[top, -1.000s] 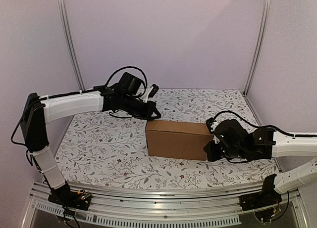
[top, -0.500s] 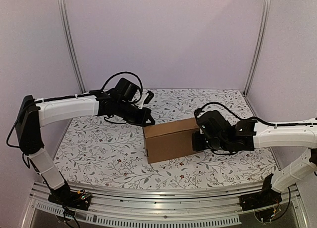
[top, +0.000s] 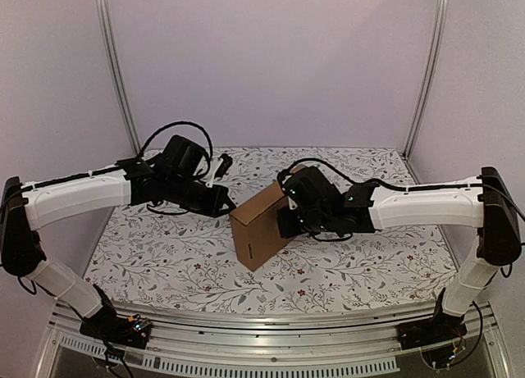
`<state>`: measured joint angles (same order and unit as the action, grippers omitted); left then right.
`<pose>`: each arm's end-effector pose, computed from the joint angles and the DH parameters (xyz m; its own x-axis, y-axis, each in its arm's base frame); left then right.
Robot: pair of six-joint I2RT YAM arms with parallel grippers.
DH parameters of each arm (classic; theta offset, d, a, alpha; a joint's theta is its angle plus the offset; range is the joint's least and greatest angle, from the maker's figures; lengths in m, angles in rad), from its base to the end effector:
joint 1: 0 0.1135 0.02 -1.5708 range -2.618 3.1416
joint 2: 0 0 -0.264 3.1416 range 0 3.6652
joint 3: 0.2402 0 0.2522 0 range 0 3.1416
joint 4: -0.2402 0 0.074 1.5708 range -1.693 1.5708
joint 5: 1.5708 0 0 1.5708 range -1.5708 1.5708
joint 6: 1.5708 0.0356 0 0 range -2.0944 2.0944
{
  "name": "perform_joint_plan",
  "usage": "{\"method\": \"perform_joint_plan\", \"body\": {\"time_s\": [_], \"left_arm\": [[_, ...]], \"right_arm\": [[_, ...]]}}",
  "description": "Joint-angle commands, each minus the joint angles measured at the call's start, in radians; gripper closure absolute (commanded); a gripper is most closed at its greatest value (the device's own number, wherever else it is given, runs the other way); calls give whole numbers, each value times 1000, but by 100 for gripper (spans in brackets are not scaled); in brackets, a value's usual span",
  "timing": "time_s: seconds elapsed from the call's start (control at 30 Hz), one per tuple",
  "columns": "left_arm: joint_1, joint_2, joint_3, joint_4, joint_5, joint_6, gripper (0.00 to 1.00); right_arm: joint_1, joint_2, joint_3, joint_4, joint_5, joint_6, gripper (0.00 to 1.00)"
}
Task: Fold the paper box
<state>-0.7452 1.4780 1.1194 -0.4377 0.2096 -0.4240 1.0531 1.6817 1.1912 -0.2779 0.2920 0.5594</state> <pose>0.2317 -0.2239 0.2688 -0.7957 0.1866 -0.5762 0.4859 0.7647 -0.4233 0.1926 0.3176 0.2383 -0.6788 -0.1649 -0.7156 -0.4360 0.8746 0.2120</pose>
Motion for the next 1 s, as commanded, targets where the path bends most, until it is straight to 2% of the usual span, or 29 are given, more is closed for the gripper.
{"method": "perform_joint_plan", "body": {"time_s": [0.0, 0.3, 0.57, 0.73, 0.97], "left_arm": [[-2, -45, -39, -12, -24, -18, 100], [-6, -41, -46, 29, 22, -44, 100], [0, -35, 52, -59, -98, 16, 100], [0, -9, 146, -71, -69, 49, 100], [-2, 80, 244, -54, 62, 73, 100]], "right_arm": [[1, 66, 65, 23, -57, -47, 100], [-17, 44, 34, 7, -54, -58, 100], [-73, -47, -105, 22, -110, -7, 100], [-75, -90, -245, 152, -120, 101, 100], [-76, -13, -313, 362, -161, 309, 100]]}}
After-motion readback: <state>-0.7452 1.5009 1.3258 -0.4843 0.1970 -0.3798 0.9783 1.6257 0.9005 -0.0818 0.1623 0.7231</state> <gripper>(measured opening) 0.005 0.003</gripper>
